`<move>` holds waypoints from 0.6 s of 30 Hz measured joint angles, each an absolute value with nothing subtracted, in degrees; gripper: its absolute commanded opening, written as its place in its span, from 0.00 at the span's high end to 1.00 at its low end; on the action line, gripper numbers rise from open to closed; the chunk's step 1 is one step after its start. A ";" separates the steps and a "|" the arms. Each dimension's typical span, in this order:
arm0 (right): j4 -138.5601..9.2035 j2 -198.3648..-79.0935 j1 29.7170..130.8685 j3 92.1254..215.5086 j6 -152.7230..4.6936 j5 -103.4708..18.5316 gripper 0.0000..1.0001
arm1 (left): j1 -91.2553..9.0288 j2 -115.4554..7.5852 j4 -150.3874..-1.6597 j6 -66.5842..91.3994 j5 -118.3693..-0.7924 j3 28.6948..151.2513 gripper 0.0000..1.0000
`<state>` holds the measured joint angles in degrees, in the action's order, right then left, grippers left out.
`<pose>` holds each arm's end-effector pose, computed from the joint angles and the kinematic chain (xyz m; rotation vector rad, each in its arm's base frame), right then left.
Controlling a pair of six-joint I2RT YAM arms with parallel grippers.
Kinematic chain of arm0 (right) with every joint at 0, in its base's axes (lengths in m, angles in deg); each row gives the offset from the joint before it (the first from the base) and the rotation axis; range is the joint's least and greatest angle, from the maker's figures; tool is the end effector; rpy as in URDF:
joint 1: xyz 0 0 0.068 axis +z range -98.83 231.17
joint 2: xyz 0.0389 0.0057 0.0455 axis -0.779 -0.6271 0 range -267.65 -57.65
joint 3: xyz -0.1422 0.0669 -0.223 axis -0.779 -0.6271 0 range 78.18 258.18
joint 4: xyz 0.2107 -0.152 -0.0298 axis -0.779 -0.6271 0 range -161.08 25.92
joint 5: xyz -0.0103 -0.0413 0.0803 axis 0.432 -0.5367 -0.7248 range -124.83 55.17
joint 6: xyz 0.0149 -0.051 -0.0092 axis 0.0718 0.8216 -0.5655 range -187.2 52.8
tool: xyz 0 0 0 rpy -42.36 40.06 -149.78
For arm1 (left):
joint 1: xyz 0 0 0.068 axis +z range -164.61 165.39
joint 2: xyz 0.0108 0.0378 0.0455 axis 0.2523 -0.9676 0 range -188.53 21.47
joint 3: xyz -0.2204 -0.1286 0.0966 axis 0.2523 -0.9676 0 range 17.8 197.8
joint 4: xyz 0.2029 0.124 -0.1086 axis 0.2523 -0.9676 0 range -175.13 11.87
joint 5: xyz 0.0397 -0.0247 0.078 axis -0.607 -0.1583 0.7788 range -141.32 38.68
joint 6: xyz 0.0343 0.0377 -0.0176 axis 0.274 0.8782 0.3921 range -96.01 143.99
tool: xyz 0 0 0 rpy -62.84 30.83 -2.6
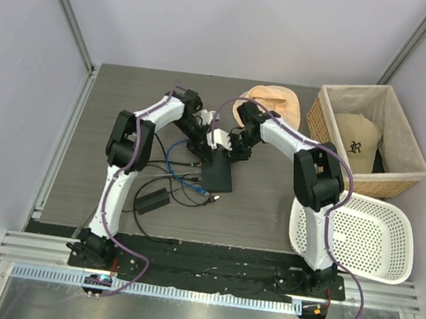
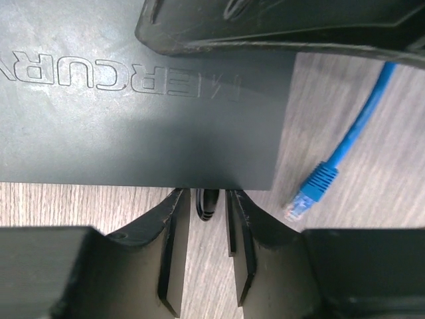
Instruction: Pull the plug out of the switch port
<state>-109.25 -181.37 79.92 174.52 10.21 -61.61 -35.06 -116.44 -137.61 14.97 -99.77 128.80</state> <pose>0.3811 0.2273 0.1727 -2.1745 1.5127 0.4069 0.4289 -0.1884 0.1357 -0.3105 -2.7143 1.2105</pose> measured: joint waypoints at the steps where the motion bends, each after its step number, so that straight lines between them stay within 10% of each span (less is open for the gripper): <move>1: -109.45 -181.61 79.92 174.60 10.14 -61.51 0.74 | -35.06 -116.44 -137.61 14.97 -99.77 128.80 0.92; 6: -109.38 -182.16 79.92 175.41 9.18 -61.20 0.99 | -35.06 -116.50 -137.92 14.97 -99.79 128.80 0.92; 18: -117.36 -187.31 78.48 183.43 7.80 -65.26 0.99 | -35.13 -116.59 -139.01 14.99 -98.85 129.42 0.96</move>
